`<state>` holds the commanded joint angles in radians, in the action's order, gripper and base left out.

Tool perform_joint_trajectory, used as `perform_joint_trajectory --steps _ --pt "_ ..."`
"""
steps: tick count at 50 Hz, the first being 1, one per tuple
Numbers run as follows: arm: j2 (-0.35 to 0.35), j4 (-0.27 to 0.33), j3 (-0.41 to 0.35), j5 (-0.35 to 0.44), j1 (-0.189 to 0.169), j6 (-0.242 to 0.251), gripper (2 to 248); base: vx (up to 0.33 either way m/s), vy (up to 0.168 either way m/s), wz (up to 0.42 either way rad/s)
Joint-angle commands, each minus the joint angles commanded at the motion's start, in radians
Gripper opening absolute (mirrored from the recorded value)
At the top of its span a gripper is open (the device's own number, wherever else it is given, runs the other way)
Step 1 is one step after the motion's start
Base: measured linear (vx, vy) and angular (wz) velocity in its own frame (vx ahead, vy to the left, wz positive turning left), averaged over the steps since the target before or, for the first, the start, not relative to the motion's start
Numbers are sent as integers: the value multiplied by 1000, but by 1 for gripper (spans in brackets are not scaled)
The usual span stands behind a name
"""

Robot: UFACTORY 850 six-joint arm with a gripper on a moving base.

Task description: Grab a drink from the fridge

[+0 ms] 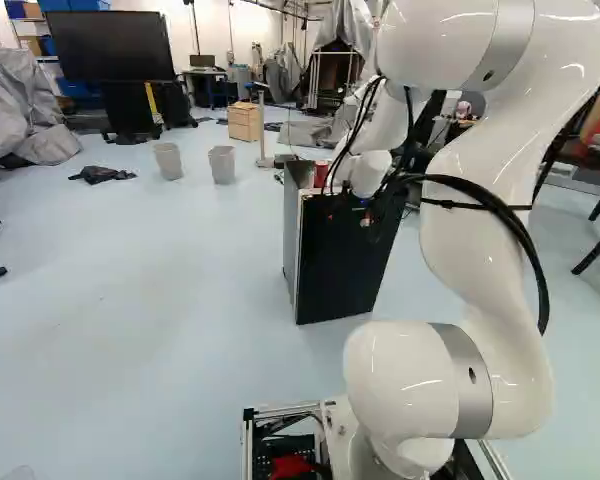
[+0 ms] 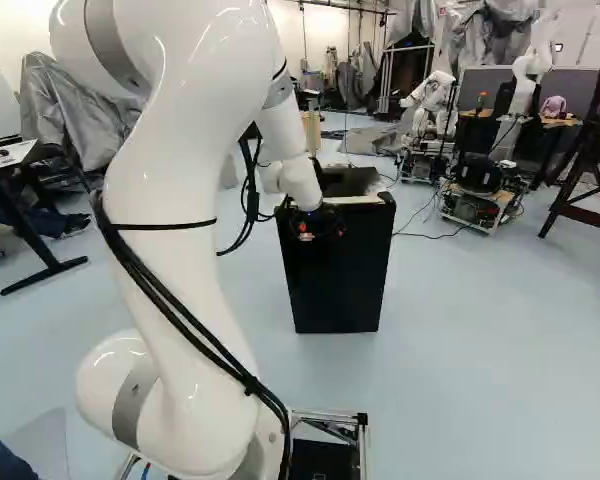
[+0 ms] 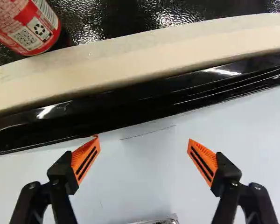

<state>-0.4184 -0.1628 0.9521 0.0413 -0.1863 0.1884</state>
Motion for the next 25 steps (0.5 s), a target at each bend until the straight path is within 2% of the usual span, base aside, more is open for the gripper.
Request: perform_joint_trajectory --steps 25 --pt "-1 0 1 0 3 0 247 0 0 0"
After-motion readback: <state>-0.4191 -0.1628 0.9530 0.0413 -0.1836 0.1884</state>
